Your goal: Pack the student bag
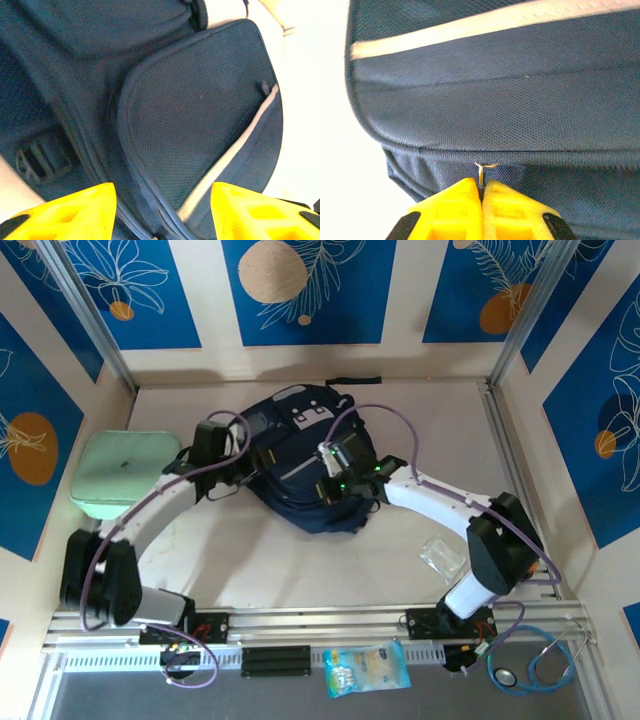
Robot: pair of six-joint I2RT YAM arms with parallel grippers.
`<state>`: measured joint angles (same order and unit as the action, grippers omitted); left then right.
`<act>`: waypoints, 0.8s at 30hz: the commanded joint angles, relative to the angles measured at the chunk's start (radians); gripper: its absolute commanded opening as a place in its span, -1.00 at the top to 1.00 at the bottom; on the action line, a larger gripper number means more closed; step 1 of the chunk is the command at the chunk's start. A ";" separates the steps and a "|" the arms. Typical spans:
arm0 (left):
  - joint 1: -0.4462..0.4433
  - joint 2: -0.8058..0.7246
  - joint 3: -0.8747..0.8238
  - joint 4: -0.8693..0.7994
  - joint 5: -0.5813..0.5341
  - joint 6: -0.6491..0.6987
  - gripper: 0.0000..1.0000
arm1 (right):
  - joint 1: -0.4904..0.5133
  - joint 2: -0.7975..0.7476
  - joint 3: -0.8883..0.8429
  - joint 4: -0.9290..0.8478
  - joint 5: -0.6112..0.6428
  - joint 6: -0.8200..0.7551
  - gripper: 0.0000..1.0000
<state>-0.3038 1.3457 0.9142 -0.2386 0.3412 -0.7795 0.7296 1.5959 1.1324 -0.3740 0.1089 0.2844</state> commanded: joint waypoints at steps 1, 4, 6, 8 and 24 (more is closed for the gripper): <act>0.010 -0.104 -0.074 -0.083 -0.100 -0.043 -0.08 | 0.044 0.055 0.072 0.093 -0.135 0.006 1.00; 0.014 -0.174 -0.117 -0.103 -0.114 -0.088 -0.10 | 0.083 0.118 0.132 0.112 -0.178 0.019 1.00; 0.014 -0.194 -0.131 -0.087 -0.096 -0.118 -0.09 | 0.109 0.150 0.165 0.112 -0.190 0.016 1.00; 0.013 -0.202 -0.147 -0.062 -0.078 -0.156 -0.07 | 0.129 0.171 0.187 0.114 -0.199 0.015 1.00; 0.015 -0.133 -0.158 0.012 -0.125 -0.206 0.78 | 0.166 0.129 0.129 0.093 -0.108 -0.042 1.00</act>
<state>-0.2966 1.1957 0.7128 -0.2367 0.2565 -1.0161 0.8787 1.7859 1.3003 -0.2829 -0.0277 0.2943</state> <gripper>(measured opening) 0.148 0.056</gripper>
